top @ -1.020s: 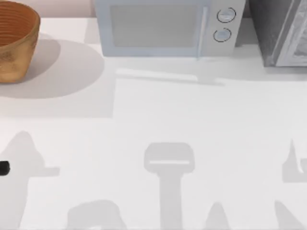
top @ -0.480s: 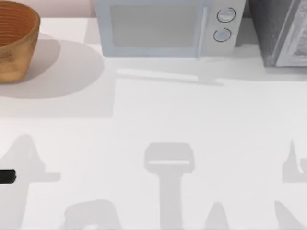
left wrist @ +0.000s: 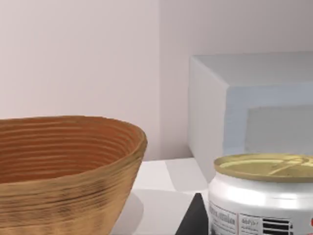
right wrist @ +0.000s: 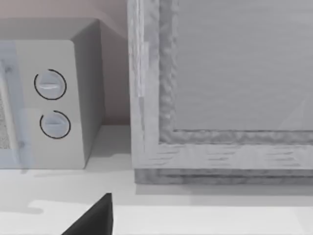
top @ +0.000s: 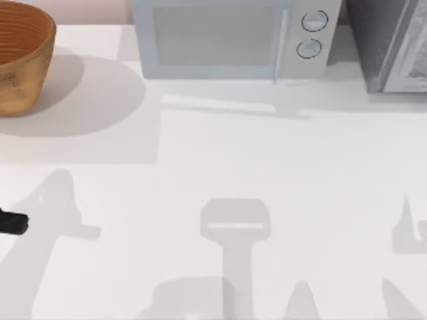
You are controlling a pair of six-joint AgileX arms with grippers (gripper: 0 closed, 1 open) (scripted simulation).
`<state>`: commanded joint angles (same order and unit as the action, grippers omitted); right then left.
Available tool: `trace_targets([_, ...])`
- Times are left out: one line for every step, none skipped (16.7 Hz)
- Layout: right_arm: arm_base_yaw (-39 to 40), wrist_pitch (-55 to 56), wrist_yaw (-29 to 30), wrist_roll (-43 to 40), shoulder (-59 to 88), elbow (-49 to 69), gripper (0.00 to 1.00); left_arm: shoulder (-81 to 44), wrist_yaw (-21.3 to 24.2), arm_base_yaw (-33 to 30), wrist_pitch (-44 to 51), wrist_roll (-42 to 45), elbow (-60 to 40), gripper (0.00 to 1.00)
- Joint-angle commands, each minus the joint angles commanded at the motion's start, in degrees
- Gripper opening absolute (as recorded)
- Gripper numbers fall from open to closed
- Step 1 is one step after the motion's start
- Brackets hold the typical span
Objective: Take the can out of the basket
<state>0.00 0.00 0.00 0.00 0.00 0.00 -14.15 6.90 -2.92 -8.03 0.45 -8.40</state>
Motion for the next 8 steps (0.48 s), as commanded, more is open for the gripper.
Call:
trace_targets([0.0,0.0,0.0,0.0,0.0,0.0,1.00,-3.5,1.7,-0.6,-1.9,0.1,-1.8,0.00])
trace_targets([0.0,0.0,0.0,0.0,0.0,0.0,1.00,-6.9,3.5,-1.2,-3.8,0.2,-3.7,0.00])
trace_targets([0.0,0.0,0.0,0.0,0.0,0.0,1.00,-10.3,5.2,-1.8,-5.7,0.3,-5.5,0.00])
trace_targets([0.0,0.0,0.0,0.0,0.0,0.0,1.00,-13.7,6.9,-2.3,-7.6,0.4,-7.2,0.00])
trace_targets([0.0,0.0,0.0,0.0,0.0,0.0,1.00,-17.0,8.6,-2.8,-9.4,0.5,-8.9,0.00])
trace_targets([0.0,0.0,0.0,0.0,0.0,0.0,1.00,-20.4,10.3,-3.4,-11.3,0.6,-10.6,0.00])
trace_targets([0.0,0.0,0.0,0.0,0.0,0.0,1.00,-23.7,12.0,-3.9,-13.1,0.7,-12.3,0.00])
trace_targets([0.0,0.0,0.0,0.0,0.0,0.0,1.00,-27.0,13.7,-4.4,-14.9,0.9,-13.9,0.00])
